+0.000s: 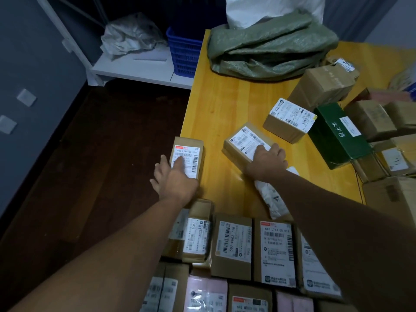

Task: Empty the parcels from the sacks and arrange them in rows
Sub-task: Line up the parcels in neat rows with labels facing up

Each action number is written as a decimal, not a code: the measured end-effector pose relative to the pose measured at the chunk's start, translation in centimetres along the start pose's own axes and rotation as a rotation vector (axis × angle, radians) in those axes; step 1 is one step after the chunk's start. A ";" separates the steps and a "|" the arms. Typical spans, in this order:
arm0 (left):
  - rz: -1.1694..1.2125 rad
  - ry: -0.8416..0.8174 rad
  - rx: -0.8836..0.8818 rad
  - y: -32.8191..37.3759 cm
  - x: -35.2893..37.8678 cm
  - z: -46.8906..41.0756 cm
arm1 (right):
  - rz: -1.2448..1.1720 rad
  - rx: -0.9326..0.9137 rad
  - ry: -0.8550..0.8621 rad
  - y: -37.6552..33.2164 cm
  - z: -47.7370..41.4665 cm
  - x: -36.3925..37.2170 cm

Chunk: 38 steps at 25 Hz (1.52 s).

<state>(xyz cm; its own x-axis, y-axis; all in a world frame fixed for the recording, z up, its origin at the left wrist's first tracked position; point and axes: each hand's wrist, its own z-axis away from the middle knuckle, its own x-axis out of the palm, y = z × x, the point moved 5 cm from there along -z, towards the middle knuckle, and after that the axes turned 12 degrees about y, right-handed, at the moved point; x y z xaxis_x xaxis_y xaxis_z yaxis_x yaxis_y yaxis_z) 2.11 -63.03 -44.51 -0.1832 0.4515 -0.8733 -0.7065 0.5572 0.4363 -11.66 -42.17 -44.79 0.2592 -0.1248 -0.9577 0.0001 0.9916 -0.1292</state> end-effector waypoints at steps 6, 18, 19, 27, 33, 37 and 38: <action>-0.018 -0.080 -0.008 -1.2 1.5 0.1 | 0.129 -0.035 0.000 -1.7 0.7 -0.4; 0.012 -0.020 0.032 -1.2 1.4 -0.3 | 0.021 -0.021 -0.041 -4.0 4.4 1.8; 0.012 -0.030 0.027 -1.1 1.4 -0.3 | 0.012 -0.009 -0.059 -4.1 4.8 2.0; 0.054 -0.065 0.013 -1.2 0.8 -0.4 | -0.086 -0.073 -0.171 -5.0 6.5 2.5; 0.070 -0.058 0.032 -1.3 0.1 -0.2 | 0.020 -0.119 -0.196 -4.9 7.1 2.2; 0.089 -0.037 0.059 -0.8 -0.3 0.1 | -0.045 -0.072 -0.205 -4.6 7.0 2.0; 0.082 -0.044 0.057 -0.8 -0.3 0.1 | -0.099 -0.053 -0.170 -4.7 6.7 1.9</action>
<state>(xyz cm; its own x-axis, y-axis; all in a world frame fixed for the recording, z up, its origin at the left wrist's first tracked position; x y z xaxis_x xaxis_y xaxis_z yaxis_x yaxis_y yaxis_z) 2.76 -63.56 -44.58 -0.2076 0.5271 -0.8241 -0.6498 0.5554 0.5189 -4.67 -46.79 -44.23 0.4198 -0.2101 -0.8830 -0.0157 0.9710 -0.2385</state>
